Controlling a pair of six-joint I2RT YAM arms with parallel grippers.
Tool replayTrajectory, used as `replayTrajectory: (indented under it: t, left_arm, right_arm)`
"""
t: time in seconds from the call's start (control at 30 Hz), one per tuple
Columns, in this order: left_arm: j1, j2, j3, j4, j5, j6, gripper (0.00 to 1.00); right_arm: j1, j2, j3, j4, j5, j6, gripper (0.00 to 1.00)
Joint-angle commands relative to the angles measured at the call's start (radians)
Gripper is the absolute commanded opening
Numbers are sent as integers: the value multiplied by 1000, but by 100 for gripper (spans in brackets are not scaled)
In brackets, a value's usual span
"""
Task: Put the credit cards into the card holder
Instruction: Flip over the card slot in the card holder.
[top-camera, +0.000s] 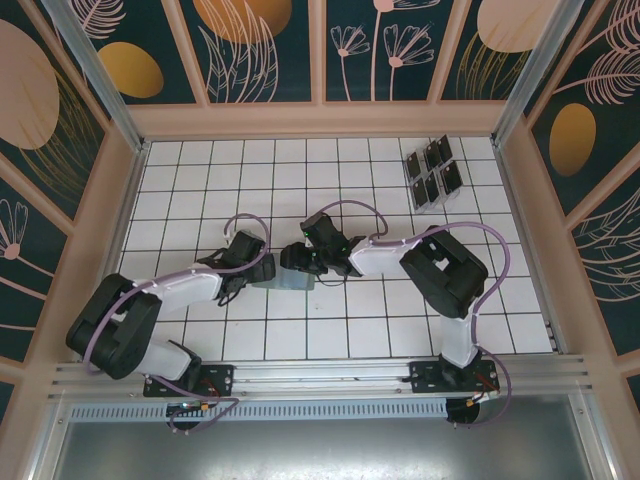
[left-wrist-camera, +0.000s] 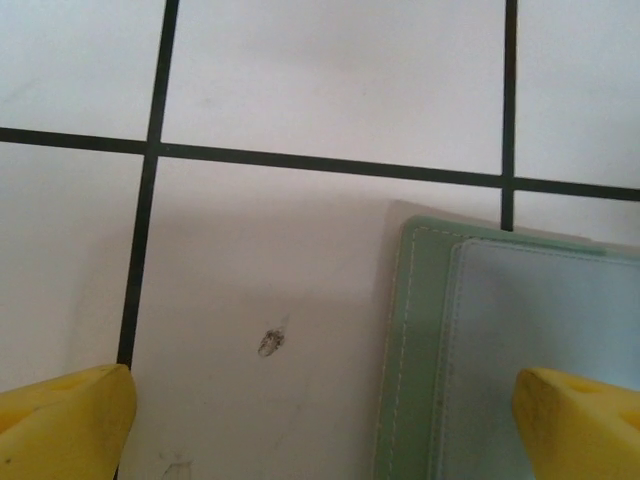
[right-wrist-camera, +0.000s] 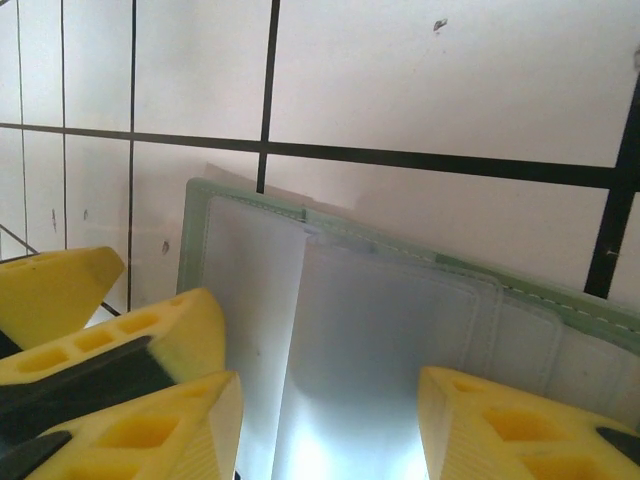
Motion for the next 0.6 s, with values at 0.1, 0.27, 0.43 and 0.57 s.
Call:
replayTrajectory:
  t: [0.1, 0.27, 0.43, 0.57]
  left_arm:
    - [-5, -64, 14, -27, -20, -33, 97]
    - [-5, -103, 25, -48, -29, -31, 97]
    - [-5, -152, 25, -53, -48, -33, 98]
    - [-3, -155, 42, -62, -69, -13, 98]
  right_arm:
    - [-13, 8, -35, 26, -15, 20, 50]
    - [-21, 0, -43, 8, -5, 12, 49]
    - [-22, -7, -46, 4, -2, 14, 49]
    - [-21, -10, -48, -1, 1, 19, 49]
